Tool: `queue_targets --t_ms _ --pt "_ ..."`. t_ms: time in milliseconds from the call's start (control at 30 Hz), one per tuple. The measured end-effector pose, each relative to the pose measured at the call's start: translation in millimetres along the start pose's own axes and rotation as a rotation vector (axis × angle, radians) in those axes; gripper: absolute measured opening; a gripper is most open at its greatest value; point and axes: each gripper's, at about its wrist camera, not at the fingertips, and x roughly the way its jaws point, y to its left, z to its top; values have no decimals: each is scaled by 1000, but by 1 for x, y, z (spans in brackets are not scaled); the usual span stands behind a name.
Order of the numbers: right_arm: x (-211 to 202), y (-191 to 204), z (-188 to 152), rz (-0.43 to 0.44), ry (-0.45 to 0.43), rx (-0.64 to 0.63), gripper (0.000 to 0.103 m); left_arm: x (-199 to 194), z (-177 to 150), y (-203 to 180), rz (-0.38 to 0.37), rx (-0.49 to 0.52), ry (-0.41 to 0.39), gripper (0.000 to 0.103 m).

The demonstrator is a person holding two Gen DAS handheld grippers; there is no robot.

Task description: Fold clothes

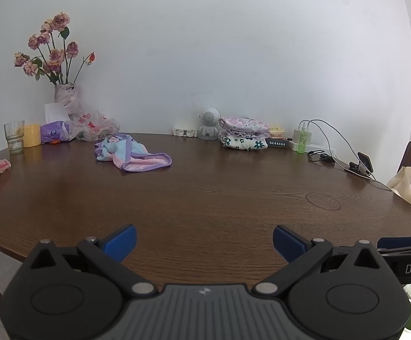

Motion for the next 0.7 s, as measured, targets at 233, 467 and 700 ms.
queue_targets --t_ms 233,467,700 --pt "1 0 1 -5 1 -3 103 1 1 0 -1 3 0 103" --pt "3 -1 0 -4 8 -2 103 1 1 0 -3 2 -2 103" --pt "4 -1 -1 -1 13 -1 103 0 1 -1 0 9 -14 103"
